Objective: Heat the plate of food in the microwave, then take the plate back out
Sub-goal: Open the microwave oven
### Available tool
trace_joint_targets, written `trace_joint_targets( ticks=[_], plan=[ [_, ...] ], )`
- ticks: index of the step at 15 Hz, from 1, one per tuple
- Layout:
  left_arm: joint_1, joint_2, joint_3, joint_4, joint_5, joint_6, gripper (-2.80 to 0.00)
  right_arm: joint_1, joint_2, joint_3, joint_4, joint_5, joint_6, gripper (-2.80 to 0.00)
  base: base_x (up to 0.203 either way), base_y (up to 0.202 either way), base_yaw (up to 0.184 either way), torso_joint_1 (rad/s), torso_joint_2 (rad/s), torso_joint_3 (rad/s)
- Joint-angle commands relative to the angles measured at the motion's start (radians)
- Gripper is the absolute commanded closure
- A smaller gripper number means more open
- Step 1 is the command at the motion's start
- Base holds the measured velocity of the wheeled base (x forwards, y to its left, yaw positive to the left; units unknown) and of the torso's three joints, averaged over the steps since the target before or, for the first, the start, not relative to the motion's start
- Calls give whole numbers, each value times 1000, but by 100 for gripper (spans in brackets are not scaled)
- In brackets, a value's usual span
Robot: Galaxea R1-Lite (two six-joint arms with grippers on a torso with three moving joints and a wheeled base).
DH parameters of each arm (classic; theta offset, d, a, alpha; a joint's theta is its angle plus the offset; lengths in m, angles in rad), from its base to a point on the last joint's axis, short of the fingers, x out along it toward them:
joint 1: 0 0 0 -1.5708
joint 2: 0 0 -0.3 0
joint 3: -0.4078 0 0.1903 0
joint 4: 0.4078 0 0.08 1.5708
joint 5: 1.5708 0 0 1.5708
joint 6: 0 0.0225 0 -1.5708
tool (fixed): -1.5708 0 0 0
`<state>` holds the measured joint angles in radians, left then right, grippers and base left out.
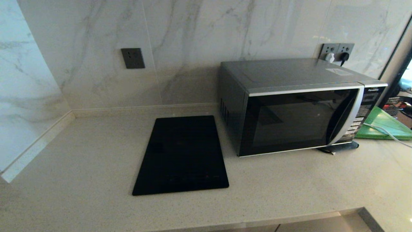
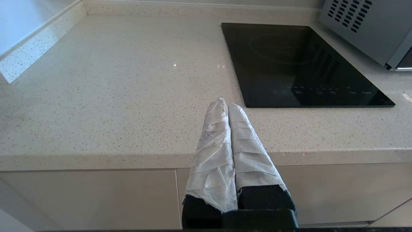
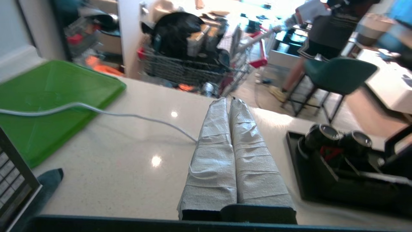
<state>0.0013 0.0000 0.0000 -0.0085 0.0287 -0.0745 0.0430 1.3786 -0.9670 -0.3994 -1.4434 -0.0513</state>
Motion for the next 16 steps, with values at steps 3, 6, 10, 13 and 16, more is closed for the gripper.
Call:
trace_joint_targets(
  ticks=[3, 6, 10, 13, 16],
  plan=[
    [0, 2, 0, -1, 0, -1, 0, 36, 150, 10, -30, -54, 20, 0, 0, 0, 0, 0, 0, 0],
    [0, 2, 0, -1, 0, -1, 0, 46, 202, 8, -57, -59, 19, 0, 0, 0, 0, 0, 0, 0],
    [0, 2, 0, -1, 0, -1, 0, 46, 212, 65, -58, -59, 11, -164, 0, 0, 0, 0, 0, 0],
    [0, 2, 0, -1, 0, -1, 0, 55, 263, 16, -73, -57, 15, -280, 0, 0, 0, 0, 0, 0],
    [0, 2, 0, -1, 0, -1, 0, 71, 395, -35, -250, -58, 23, -280, 0, 0, 0, 0, 0, 0]
  ],
)
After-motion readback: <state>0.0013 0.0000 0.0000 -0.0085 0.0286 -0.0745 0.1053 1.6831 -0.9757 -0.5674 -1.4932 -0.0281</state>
